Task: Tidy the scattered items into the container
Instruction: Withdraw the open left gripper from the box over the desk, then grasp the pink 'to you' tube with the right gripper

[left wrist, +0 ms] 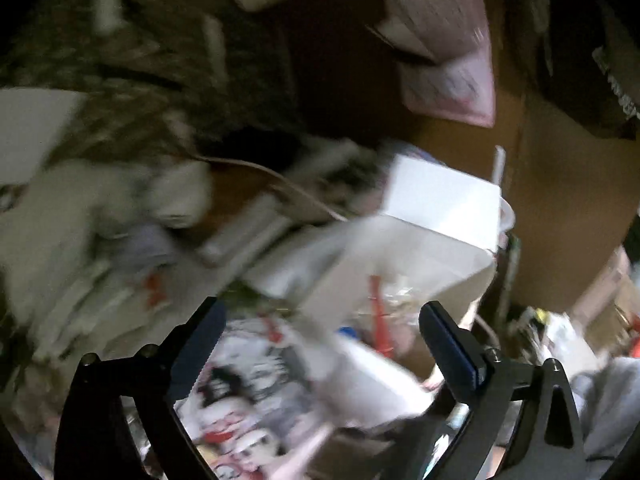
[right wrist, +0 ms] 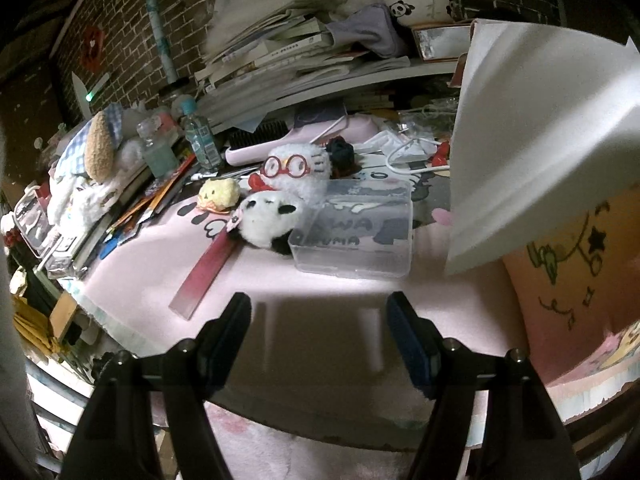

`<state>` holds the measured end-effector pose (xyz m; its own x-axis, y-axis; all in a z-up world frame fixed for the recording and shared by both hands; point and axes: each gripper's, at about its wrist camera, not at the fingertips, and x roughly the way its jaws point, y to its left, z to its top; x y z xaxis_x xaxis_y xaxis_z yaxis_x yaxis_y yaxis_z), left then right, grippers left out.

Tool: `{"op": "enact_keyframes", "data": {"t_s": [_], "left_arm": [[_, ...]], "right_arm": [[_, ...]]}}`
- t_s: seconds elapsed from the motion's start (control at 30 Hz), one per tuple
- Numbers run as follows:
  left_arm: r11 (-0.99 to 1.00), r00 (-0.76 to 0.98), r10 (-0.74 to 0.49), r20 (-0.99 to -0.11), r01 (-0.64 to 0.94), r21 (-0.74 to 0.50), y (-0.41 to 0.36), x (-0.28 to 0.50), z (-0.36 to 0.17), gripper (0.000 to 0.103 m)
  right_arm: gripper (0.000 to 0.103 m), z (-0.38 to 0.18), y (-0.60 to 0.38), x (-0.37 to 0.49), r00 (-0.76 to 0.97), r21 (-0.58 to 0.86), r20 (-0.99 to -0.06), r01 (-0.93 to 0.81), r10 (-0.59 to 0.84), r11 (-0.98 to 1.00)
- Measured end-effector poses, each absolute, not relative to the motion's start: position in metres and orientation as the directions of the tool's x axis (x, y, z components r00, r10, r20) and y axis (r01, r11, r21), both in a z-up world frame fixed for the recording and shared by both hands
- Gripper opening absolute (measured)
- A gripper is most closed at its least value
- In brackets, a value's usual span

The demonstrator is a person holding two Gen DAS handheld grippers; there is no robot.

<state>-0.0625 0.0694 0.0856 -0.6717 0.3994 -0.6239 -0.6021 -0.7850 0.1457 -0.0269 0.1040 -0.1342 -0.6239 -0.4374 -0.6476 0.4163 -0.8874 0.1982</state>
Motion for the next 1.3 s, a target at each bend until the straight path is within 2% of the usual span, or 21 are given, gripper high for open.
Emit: {"op": "enact_keyframes", "data": {"t_s": [0.03, 0.2, 0.3, 0.4, 0.57, 0.7, 0.9, 1.07, 1.3], "left_arm": [[-0.806, -0.697, 0.387, -0.603, -0.574, 0.145, 0.057, -0.057, 0.085, 0.102], [-0.922, -0.825, 0.261, -0.501, -0.368, 0.124, -0.019, -0.023, 0.059, 0.103], [-0.967, -0.874, 0.127, -0.470, -0.215, 0.138, -0.056, -0.002, 0.032, 0.103], [-0.986, -0.878, 0.048, -0.476, -0.119, 0.121, -0.086, 0.010, 0.005, 0.103], [-0.998, -0.880, 0.022, -0.475, -0.047, 0.041, -0.123, 0.032, -0.021, 0.103], [-0.999, -0.878, -0.042, -0.478, 0.026, 0.038, -0.138, 0.048, -0.034, 0.103], [-0.999, -0.863, -0.035, -0.505, 0.036, 0.009, -0.150, 0.055, -0.048, 0.103], [-1.000, -0.860, -0.017, -0.510, 0.020, -0.001, -0.150, 0.055, -0.052, 0.103], [-1.000, -0.851, 0.001, -0.526, 0.005, -0.011, -0.143, 0.048, -0.056, 0.103]], "right_arm": [[0.067, -0.134, 0.104, -0.026, -0.624, 0.196, -0.648, 0.417, -0.436, -0.888], [0.067, -0.134, 0.099, -0.021, -0.626, 0.185, -0.646, 0.425, -0.436, -0.886], [0.067, -0.133, 0.095, -0.016, -0.648, 0.160, -0.634, 0.424, -0.422, -0.891], [0.067, -0.130, 0.091, -0.007, -0.682, 0.127, -0.611, 0.417, -0.402, -0.900], [0.067, -0.124, 0.071, 0.010, -0.714, 0.092, -0.558, 0.454, -0.423, -0.886], [0.067, -0.125, 0.039, 0.016, -0.694, 0.078, -0.556, 0.505, -0.457, -0.860], [0.067, -0.133, 0.007, 0.007, -0.705, 0.034, -0.572, 0.491, -0.419, -0.871], [0.056, -0.143, 0.001, 0.000, -0.715, -0.009, -0.598, 0.457, -0.362, -0.889], [0.054, -0.145, 0.021, -0.009, -0.727, 0.008, -0.588, 0.433, -0.354, -0.902]]}}
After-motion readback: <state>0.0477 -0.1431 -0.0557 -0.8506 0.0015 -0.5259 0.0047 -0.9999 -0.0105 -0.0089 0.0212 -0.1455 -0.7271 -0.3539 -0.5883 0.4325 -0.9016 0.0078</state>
